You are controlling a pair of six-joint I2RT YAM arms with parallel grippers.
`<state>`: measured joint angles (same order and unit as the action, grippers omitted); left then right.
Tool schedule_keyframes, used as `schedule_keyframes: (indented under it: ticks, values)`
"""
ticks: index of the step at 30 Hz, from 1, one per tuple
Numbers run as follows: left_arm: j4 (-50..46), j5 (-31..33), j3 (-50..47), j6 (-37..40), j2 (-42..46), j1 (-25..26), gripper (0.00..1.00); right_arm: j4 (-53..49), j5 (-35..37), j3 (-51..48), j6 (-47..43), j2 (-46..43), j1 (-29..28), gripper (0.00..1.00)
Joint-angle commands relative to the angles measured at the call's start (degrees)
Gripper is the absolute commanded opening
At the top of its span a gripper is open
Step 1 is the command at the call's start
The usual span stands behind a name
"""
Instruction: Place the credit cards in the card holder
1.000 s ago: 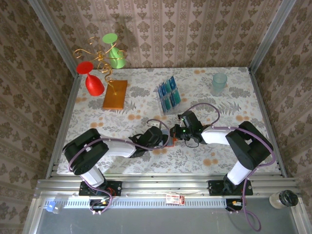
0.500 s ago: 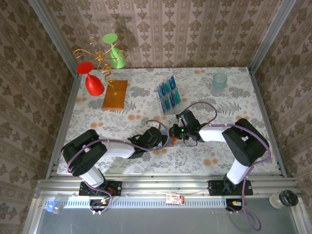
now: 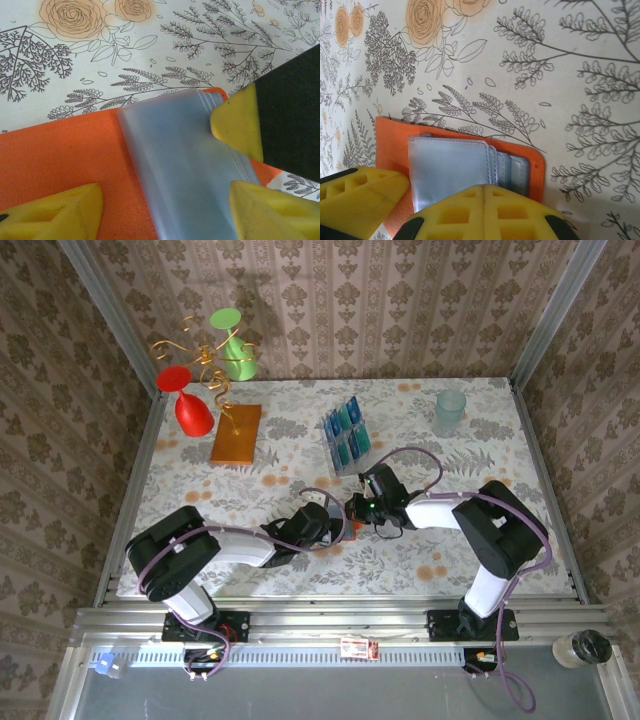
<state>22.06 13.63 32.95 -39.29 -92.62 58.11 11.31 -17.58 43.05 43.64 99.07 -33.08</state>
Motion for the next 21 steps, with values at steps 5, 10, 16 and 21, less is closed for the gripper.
schedule_keyframes:
  ticks: [5,10,16,21]
  values:
    - [-3.5,1.9,-1.9,0.7,-0.3,0.2,0.69,-1.9,0.2,1.8,0.3,3.0,-1.5,0.0]
    - [-6.0,3.0,-2.1,0.4,-0.1,0.2,0.62,-1.0,0.0,1.6,1.0,3.6,-1.6,0.0]
    - [-5.8,3.1,-3.0,0.0,-0.5,0.0,0.4,-0.8,-0.2,1.7,1.4,3.6,-1.5,0.0]
    - [-5.0,2.8,-3.4,-0.2,-1.1,-0.1,0.36,-1.4,-0.8,2.3,1.3,2.9,-1.5,0.01]
